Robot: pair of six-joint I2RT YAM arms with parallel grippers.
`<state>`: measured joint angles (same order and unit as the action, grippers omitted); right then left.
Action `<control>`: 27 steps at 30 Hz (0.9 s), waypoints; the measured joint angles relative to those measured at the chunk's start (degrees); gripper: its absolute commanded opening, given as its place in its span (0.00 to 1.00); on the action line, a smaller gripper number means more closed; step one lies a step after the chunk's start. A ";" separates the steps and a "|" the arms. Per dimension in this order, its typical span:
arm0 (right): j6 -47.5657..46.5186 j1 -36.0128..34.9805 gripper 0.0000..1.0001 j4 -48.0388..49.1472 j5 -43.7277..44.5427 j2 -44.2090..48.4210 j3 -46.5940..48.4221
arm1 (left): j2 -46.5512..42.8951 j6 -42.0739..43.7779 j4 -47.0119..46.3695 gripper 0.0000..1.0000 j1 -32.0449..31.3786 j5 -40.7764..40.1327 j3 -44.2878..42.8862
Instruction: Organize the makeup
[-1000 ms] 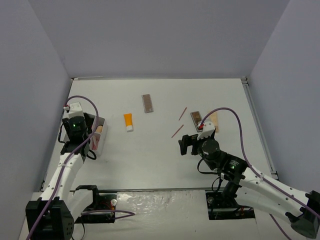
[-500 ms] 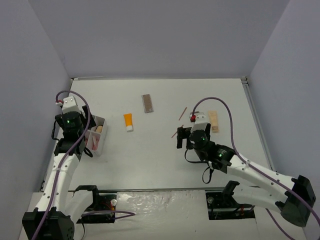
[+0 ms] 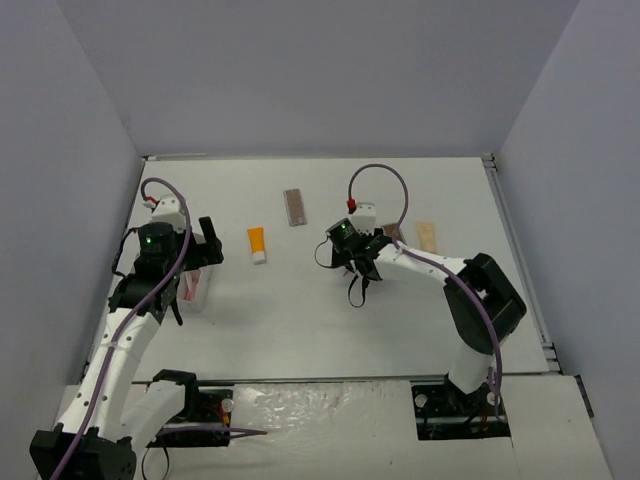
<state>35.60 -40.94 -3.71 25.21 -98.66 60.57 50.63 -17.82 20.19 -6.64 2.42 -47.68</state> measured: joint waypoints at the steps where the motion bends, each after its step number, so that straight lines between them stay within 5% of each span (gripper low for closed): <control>1: 0.93 0.03 0.56 -0.15 0.01 -2.14 1.29 | -0.03 0.00 0.37 0.97 -0.01 0.47 0.00; 10: 7.19 0.19 0.38 -0.32 0.80 -10.00 3.61 | -0.08 -0.05 3.15 0.97 -0.06 1.50 0.00; 17: 10.06 0.48 0.01 0.23 1.74 -10.00 2.96 | -0.08 -0.25 3.74 0.97 -0.06 2.25 0.00; 27: 7.67 -2.41 0.00 3.89 2.77 -5.61 -2.62 | 0.92 -3.03 3.48 0.97 -0.18 9.61 -0.36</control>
<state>43.27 -43.36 0.18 27.99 -104.27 57.95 51.55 -20.86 23.67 -6.82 12.03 -48.04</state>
